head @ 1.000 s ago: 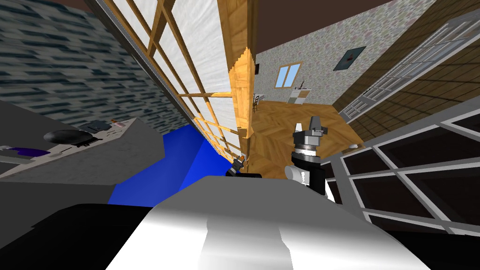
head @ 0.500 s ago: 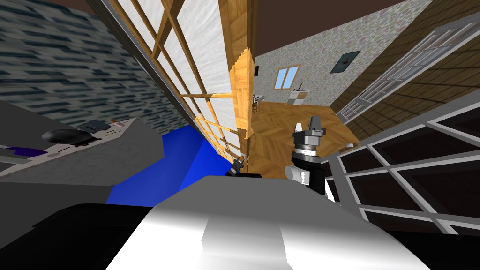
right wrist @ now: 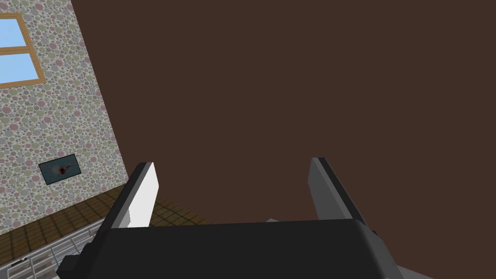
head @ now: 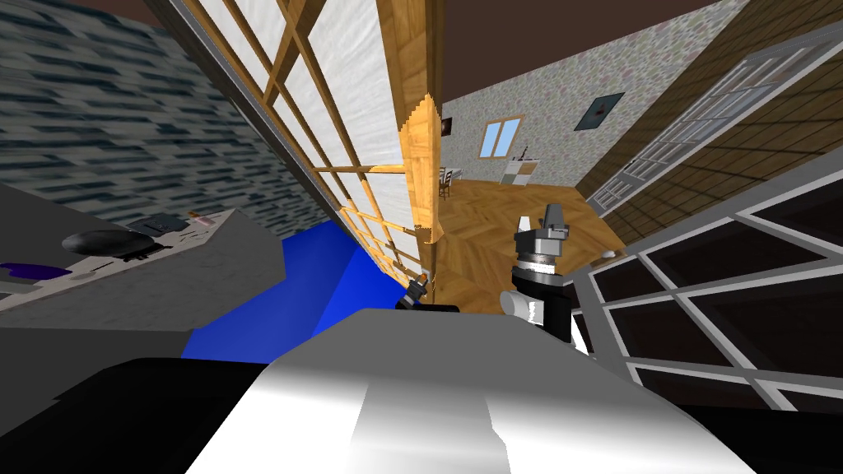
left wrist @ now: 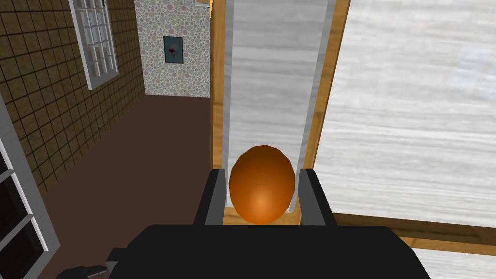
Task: Push the door open
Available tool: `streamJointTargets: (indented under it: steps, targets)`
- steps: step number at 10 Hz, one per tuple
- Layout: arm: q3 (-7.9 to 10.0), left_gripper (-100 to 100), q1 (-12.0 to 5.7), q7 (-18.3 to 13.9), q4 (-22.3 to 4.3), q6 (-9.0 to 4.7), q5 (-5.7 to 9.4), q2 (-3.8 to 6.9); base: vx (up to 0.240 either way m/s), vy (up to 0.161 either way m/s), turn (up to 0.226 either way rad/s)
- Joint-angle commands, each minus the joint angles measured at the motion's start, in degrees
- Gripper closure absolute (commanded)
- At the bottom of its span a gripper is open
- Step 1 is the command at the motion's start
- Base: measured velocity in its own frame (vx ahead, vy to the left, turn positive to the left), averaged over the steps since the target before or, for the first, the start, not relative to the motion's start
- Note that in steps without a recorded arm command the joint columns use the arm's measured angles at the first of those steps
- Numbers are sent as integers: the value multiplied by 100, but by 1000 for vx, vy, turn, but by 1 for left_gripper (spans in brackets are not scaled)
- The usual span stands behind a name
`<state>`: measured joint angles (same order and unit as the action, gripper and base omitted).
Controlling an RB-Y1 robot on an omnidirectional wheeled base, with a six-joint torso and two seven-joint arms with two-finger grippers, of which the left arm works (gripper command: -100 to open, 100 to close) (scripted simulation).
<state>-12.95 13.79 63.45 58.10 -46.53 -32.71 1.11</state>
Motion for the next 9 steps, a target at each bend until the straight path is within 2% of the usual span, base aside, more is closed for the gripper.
streamJointTargets:
  steps: [1,3,4,9]
  targets:
    - [36,100,-60,-223,-9,-30,113,31,21,-27,-28]
    - [43,100,-104,-536,-56,-42,259,65,27,-25,-31]
    - [43,100,-104,-539,-56,-42,259,65,18,-18,-19]
    - [64,100,-238,-1392,-197,-78,695,155,27,-28,-39]
